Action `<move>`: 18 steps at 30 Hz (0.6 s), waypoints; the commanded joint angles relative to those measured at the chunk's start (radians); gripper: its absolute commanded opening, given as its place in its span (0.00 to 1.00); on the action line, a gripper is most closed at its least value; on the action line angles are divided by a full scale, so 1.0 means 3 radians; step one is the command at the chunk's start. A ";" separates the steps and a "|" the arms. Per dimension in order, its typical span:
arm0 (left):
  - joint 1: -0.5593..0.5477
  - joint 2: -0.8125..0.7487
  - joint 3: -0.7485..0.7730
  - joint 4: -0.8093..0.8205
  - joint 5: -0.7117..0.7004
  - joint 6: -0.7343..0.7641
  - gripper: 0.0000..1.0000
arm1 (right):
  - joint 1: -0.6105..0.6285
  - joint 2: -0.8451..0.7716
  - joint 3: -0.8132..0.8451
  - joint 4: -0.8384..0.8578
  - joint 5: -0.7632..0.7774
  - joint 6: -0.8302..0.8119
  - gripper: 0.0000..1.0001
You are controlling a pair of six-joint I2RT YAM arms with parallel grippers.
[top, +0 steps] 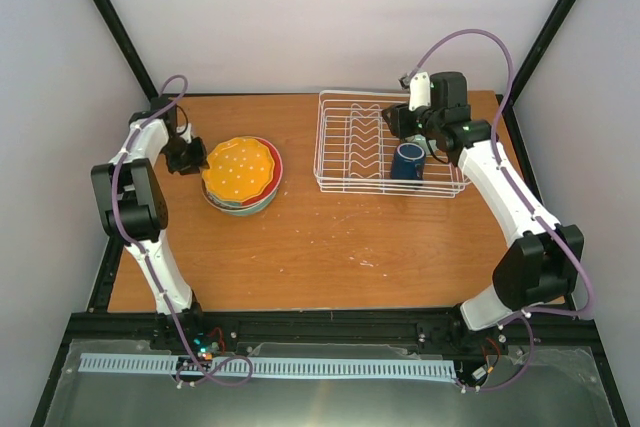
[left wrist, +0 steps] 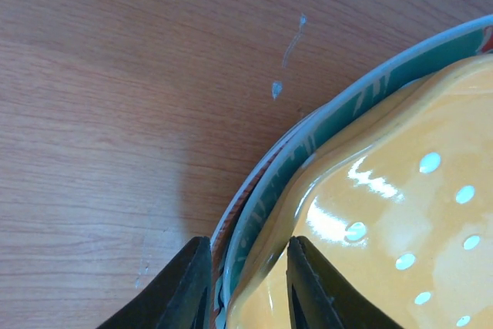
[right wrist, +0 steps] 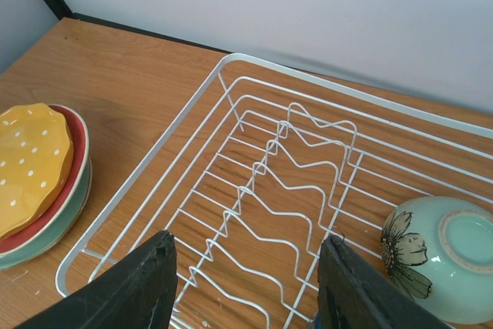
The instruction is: Load the mixed dishes into the dish rack
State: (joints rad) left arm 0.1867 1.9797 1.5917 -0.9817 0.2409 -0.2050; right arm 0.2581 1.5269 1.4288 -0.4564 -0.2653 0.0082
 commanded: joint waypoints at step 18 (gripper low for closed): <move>-0.0007 0.0025 -0.0218 0.0202 0.0262 0.0133 0.01 | 0.0024 0.0133 0.0180 -0.0100 -0.0043 0.0012 0.50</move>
State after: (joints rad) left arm 0.1829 1.9816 1.5288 -0.9588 0.3340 -0.1669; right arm 0.2581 1.5539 1.4471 -0.4801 -0.2676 0.0086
